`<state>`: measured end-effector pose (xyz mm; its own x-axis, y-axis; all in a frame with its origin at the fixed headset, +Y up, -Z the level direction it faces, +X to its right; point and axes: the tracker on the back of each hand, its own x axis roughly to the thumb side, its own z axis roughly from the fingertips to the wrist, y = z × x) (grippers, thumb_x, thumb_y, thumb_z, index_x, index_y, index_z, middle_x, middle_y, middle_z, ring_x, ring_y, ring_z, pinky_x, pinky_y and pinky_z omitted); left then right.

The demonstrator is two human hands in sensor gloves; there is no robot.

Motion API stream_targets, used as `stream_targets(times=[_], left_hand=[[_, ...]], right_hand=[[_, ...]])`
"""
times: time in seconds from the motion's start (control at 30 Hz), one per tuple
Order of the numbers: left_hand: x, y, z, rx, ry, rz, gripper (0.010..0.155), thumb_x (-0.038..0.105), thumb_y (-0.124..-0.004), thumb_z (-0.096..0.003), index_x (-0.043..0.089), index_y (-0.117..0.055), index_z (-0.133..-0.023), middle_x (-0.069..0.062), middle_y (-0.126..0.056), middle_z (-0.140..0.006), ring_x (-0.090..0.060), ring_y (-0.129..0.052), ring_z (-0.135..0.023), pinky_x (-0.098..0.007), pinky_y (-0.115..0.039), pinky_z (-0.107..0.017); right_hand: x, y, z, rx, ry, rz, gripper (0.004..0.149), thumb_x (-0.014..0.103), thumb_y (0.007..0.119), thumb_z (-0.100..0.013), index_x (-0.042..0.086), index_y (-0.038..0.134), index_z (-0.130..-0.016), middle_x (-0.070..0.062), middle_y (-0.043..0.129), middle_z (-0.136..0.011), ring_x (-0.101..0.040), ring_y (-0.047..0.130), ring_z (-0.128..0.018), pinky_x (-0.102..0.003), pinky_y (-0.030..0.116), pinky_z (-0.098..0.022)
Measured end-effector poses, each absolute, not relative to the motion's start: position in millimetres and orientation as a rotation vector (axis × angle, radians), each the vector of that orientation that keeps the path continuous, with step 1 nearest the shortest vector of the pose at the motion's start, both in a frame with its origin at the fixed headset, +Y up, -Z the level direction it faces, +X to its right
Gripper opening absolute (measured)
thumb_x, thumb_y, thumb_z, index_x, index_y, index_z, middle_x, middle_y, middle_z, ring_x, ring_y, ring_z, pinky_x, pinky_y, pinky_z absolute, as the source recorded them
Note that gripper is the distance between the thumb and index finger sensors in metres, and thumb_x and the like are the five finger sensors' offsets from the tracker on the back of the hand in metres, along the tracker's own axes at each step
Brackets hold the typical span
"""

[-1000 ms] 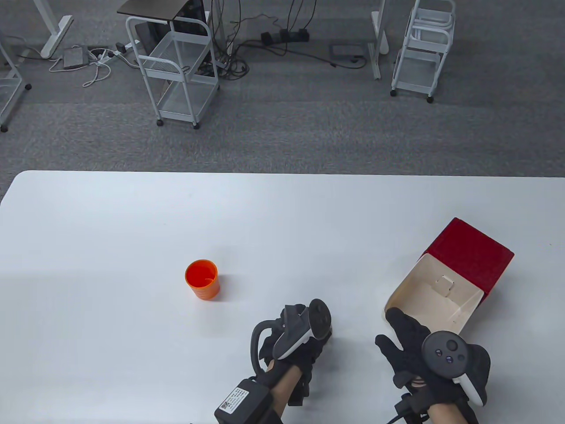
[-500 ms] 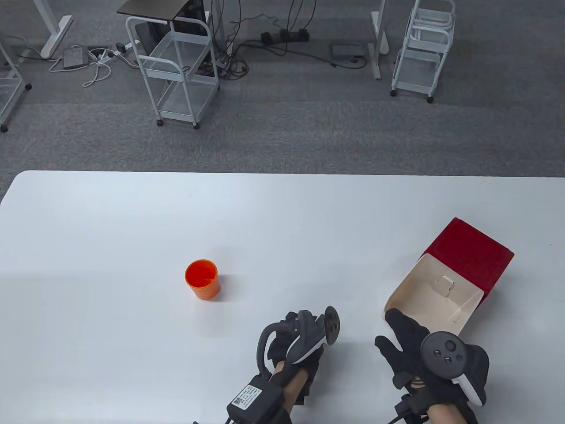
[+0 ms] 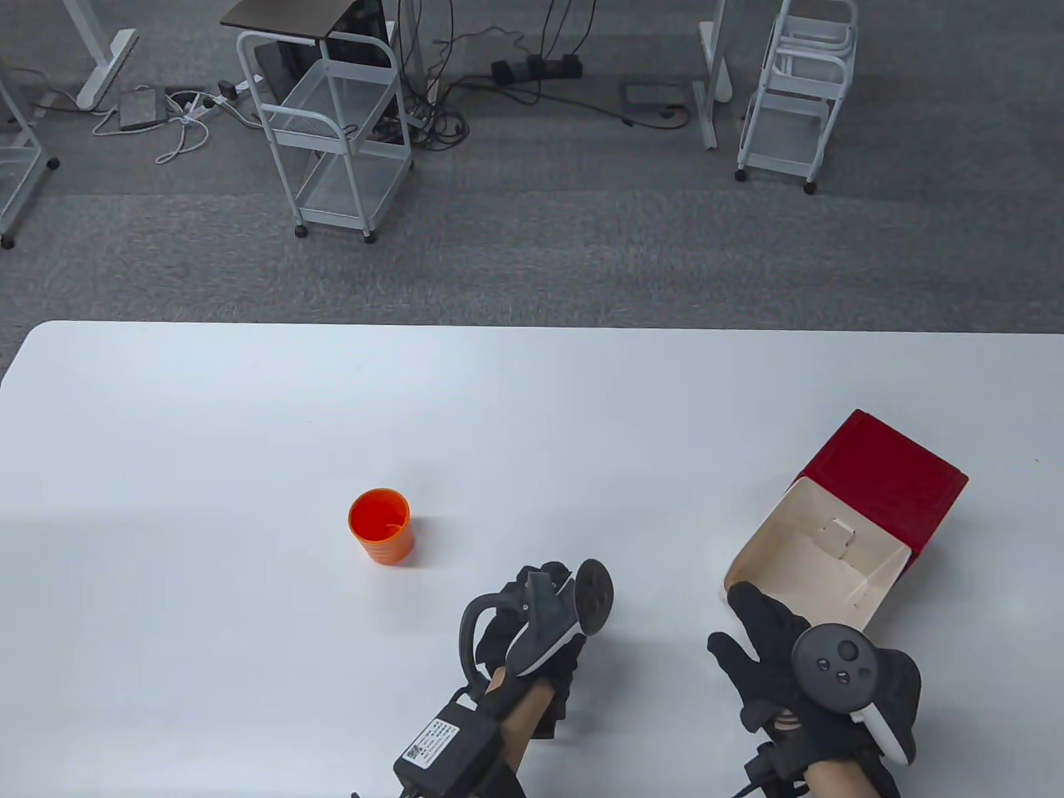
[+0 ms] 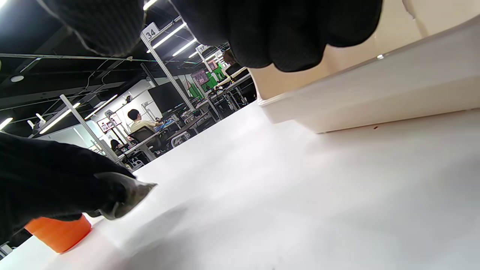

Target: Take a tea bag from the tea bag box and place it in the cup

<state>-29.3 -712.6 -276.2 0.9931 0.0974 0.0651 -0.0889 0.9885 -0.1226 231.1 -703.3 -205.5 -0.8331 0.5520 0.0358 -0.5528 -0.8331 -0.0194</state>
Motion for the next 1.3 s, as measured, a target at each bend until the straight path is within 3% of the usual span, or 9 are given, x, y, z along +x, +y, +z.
stream_targets(times=[0.3,0.63,1.3], left_hand=[[-78.6,-680.4,-293.1,-0.033,0.058,0.175,0.037,0.048,-0.084,-0.0441,0.043,-0.087,-0.081,0.012,-0.093,-0.093,-0.016,-0.094,-0.084,-0.031,-0.081,-0.066],[-139.4,-663.5,-305.6,0.031,0.234,0.225,0.038,0.047,-0.084,-0.0443,0.043,-0.087,-0.082,0.011,-0.093,-0.094,-0.017,-0.093,-0.085,-0.031,-0.08,-0.066],[-211.8,-672.5,-320.0,0.029,0.513,0.18,0.038,0.048,-0.083,-0.0452,0.044,-0.086,-0.083,0.012,-0.091,-0.096,-0.016,-0.091,-0.087,-0.031,-0.079,-0.068]], right_hand=[[231.4,-703.2,-205.5,0.035,-0.041,2.56,0.068,0.052,0.076,-0.045,0.013,0.061,-0.099,-0.02,0.07,-0.1,-0.048,0.076,-0.082,-0.057,0.066,-0.063],[230.6,-703.5,-205.7,0.042,-0.041,2.565,0.068,0.052,0.076,-0.045,0.013,0.062,-0.099,-0.02,0.071,-0.1,-0.048,0.076,-0.082,-0.057,0.066,-0.063],[228.8,-704.6,-205.1,0.05,-0.036,2.575,0.068,0.052,0.076,-0.045,0.013,0.062,-0.099,-0.02,0.071,-0.1,-0.048,0.076,-0.082,-0.057,0.066,-0.063]])
